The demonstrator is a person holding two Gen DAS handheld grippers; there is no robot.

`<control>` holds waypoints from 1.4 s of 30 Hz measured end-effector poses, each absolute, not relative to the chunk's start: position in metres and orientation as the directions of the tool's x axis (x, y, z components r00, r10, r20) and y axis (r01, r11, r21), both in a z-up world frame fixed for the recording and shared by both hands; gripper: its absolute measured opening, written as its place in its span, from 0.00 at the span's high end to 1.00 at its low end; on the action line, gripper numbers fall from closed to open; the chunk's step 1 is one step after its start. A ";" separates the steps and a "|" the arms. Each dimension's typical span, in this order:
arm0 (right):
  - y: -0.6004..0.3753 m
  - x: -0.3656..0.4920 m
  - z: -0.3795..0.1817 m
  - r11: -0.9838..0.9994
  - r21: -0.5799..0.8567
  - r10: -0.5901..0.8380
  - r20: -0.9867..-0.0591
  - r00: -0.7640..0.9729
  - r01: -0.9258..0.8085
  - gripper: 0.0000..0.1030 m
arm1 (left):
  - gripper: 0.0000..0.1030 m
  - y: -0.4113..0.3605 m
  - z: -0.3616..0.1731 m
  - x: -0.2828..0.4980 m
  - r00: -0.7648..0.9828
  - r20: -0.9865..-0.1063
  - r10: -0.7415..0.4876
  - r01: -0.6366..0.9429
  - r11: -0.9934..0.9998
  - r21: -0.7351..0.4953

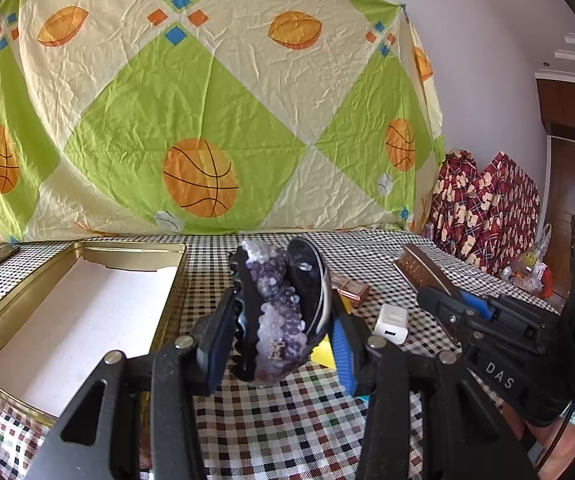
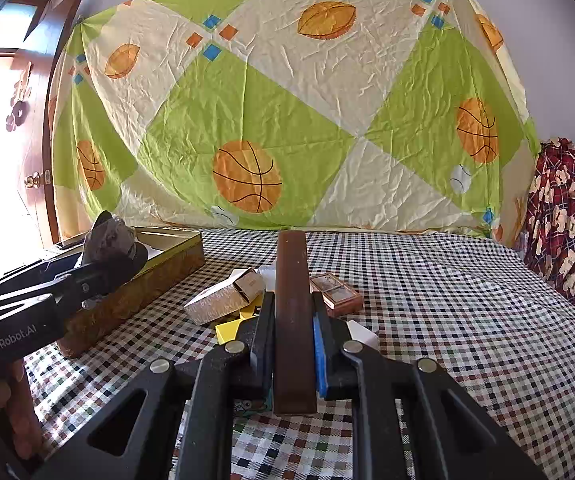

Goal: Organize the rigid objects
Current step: 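Carry the geode in the left tool and bar in the right tool toward the gold tin, then lower the geode and bar into the tin and open both tools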

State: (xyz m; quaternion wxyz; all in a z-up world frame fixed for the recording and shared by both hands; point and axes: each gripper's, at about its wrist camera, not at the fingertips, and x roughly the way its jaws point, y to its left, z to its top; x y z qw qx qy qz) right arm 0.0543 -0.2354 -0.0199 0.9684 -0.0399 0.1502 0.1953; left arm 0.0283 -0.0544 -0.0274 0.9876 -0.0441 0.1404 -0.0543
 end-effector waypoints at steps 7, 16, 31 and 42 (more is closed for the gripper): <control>-0.237 0.049 -0.019 0.923 -0.026 0.363 -0.271 0.892 -0.384 0.83 | 0.58 -0.055 -0.025 0.023 0.962 -0.244 -0.120 0.102 0.991 -0.087; -0.238 0.043 -0.019 0.936 -0.034 0.334 -0.229 0.915 -0.350 0.83 | 0.58 -0.046 -0.026 0.016 0.966 -0.237 -0.106 0.089 0.993 -0.081; -0.194 0.033 -0.020 0.899 -0.055 0.410 -0.251 0.877 -0.435 0.83 | 0.58 -0.011 -0.032 0.004 0.969 -0.242 -0.040 0.020 0.996 -0.086; -0.159 0.029 -0.024 0.861 -0.076 0.462 -0.295 0.836 -0.503 0.83 | 0.58 0.024 -0.034 -0.003 0.965 -0.263 0.002 -0.033 0.993 -0.115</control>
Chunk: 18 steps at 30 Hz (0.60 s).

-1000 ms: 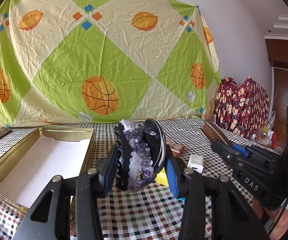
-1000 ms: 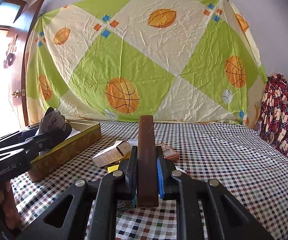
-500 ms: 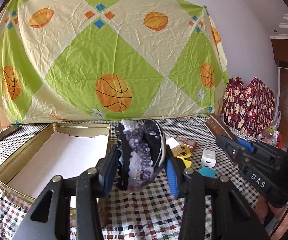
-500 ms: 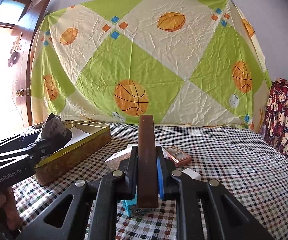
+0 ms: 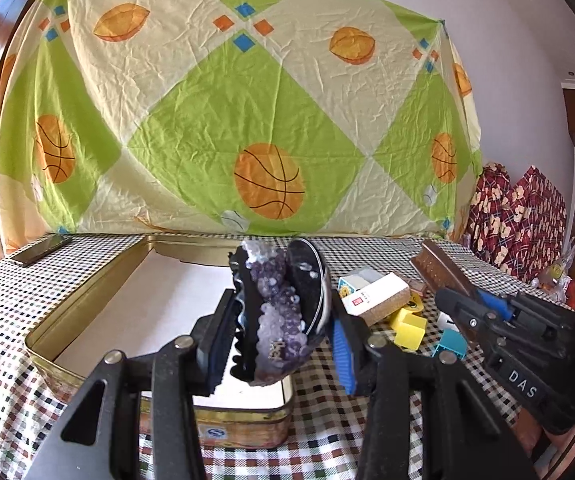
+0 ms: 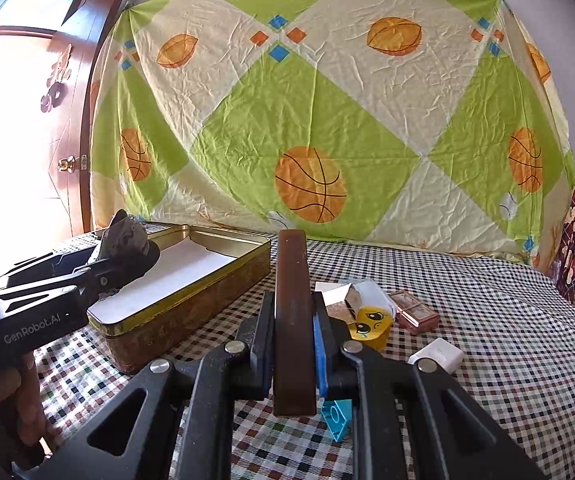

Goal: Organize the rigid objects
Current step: 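Lower the geode and bar into the tin and open both tools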

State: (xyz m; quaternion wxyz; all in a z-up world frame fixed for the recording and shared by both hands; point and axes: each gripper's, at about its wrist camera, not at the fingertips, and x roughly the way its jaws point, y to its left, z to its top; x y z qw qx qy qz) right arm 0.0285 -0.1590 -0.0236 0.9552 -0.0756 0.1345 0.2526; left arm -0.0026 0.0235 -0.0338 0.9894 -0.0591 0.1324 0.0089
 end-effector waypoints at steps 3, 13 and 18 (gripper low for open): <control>-0.153 0.028 -0.024 0.855 -0.080 0.469 -0.304 0.829 -0.513 0.83 | 0.58 0.030 -0.034 -0.004 0.964 -0.267 0.007 -0.040 0.992 -0.120; -0.127 0.031 -0.014 0.811 -0.072 0.520 -0.364 0.773 -0.580 0.83 | 0.58 0.057 -0.035 -0.003 0.946 -0.321 0.049 -0.096 0.987 -0.131; -0.102 0.034 -0.001 0.771 -0.059 0.561 -0.410 0.719 -0.634 0.83 | 0.58 0.076 -0.031 0.003 0.931 -0.362 0.033 -0.097 0.982 -0.162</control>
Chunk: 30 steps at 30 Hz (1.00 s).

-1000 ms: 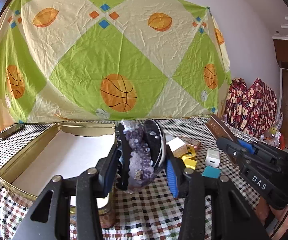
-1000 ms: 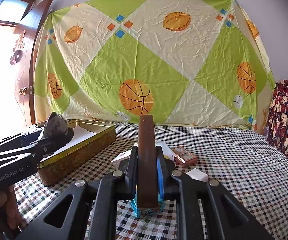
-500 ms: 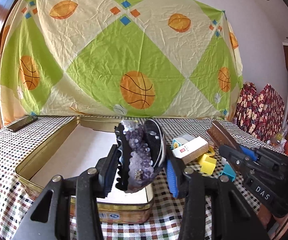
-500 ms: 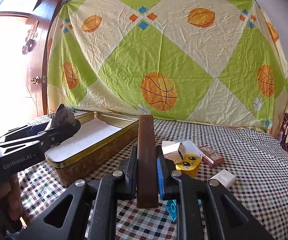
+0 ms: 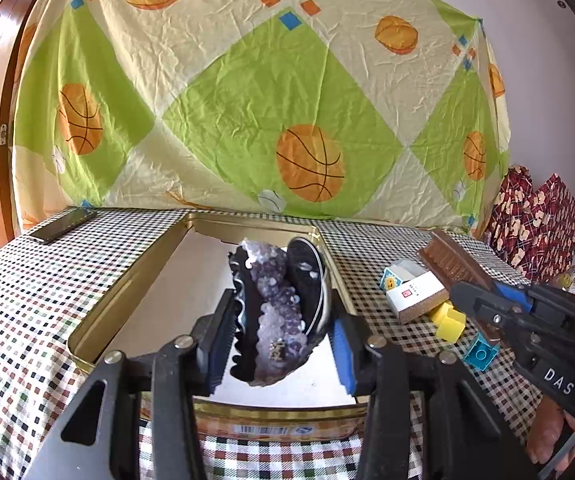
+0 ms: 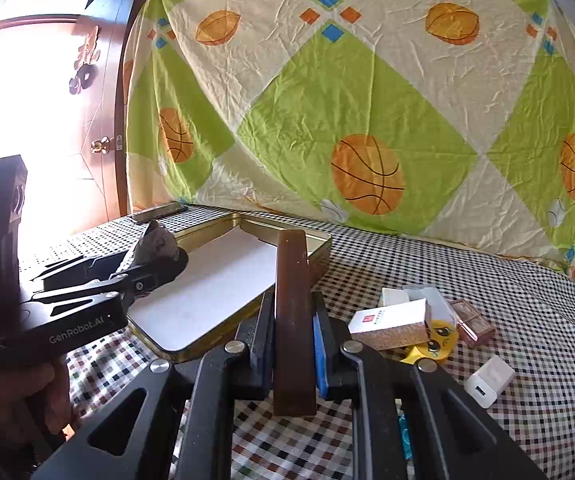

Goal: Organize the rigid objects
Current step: 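Lower the geode and bar into the tin and open both tools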

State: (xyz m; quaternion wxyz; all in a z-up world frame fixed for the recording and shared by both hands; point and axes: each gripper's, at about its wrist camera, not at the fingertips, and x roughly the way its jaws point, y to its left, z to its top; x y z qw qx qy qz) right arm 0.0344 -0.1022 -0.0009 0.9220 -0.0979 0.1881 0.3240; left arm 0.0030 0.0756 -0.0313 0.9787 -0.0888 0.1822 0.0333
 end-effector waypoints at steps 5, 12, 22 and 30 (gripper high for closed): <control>-0.071 0.047 0.008 0.733 -0.040 0.590 -0.461 0.663 -0.679 0.83 | 0.58 0.089 -0.023 0.016 0.910 -0.412 0.039 -0.111 0.982 -0.151; -0.025 0.093 0.010 0.716 -0.017 0.581 -0.540 0.609 -0.698 0.83 | 0.58 0.104 -0.018 0.048 0.880 -0.471 0.055 -0.109 0.990 -0.089; 0.019 0.153 -0.016 0.747 0.007 0.515 -0.639 0.572 -0.665 0.83 | 0.59 0.141 -0.027 0.093 0.803 -0.592 0.069 -0.146 0.986 -0.084; 0.030 0.169 -0.029 0.761 0.007 0.484 -0.672 0.560 -0.649 0.83 | 0.58 0.144 -0.027 0.107 0.757 -0.649 0.079 -0.151 0.987 -0.057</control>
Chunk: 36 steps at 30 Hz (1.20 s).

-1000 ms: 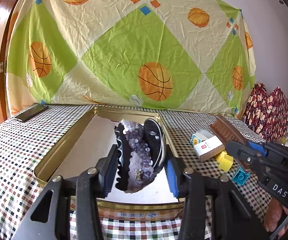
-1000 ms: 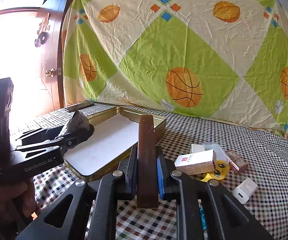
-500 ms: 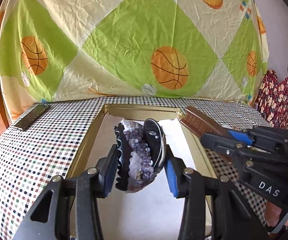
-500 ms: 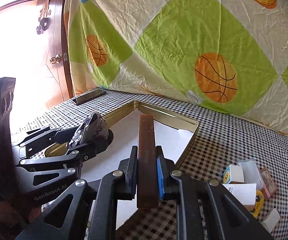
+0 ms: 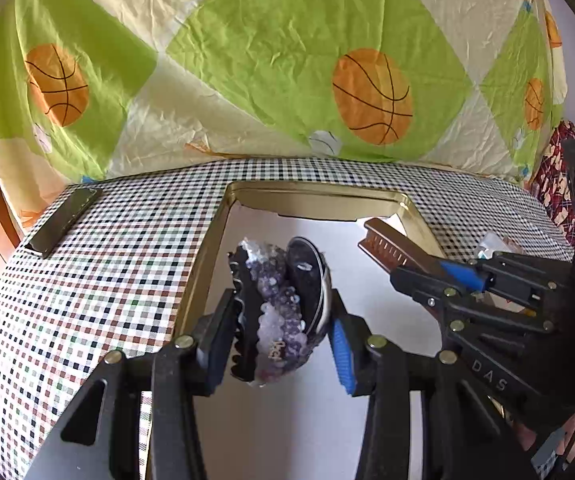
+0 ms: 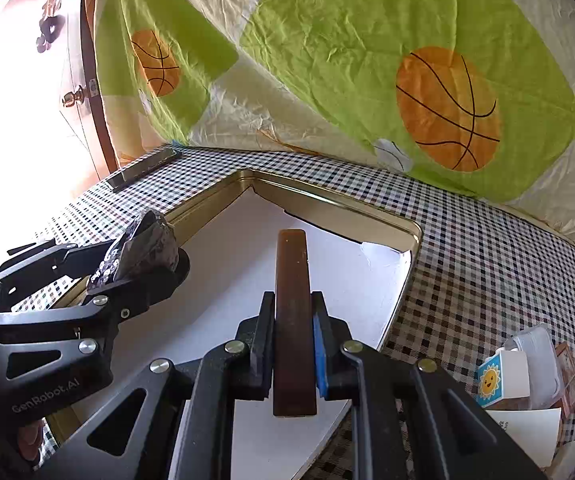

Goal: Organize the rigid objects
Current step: 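Lower the geode and bar into the tin and open both tools, then grasp the blue block with the right tool and lift it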

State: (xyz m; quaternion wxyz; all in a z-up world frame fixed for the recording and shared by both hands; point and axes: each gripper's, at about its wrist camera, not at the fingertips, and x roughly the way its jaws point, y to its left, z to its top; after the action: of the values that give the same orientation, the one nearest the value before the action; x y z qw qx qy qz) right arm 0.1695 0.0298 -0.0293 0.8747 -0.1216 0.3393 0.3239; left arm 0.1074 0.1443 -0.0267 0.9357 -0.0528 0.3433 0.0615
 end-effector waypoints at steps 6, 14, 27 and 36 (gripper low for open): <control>0.025 0.172 -0.031 0.778 0.019 0.479 -0.665 0.573 -0.628 0.56 | 0.34 0.142 -0.025 0.111 0.740 -0.661 0.121 -0.172 0.985 -0.012; -0.050 0.120 -0.011 0.780 0.023 0.524 -0.570 0.633 -0.625 0.43 | 0.06 0.128 -0.013 0.048 0.857 -0.504 0.110 -0.185 0.978 -0.101; -0.192 0.078 -0.026 0.878 -0.035 0.386 -0.538 0.750 -0.477 0.22 | 0.01 0.033 -0.025 0.016 0.889 -0.457 -0.028 -0.019 0.995 -0.098; -0.191 0.088 -0.041 0.864 -0.026 0.387 -0.604 0.697 -0.502 0.22 | 0.01 0.003 -0.032 0.026 0.865 -0.499 -0.050 0.015 0.997 -0.075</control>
State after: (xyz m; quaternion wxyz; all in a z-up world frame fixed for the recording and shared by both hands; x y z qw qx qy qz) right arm 0.0881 -0.1908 -0.0415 0.9162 -0.0948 0.3046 0.2425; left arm 0.0256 0.0033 -0.0321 0.9651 -0.0342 0.2589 -0.0169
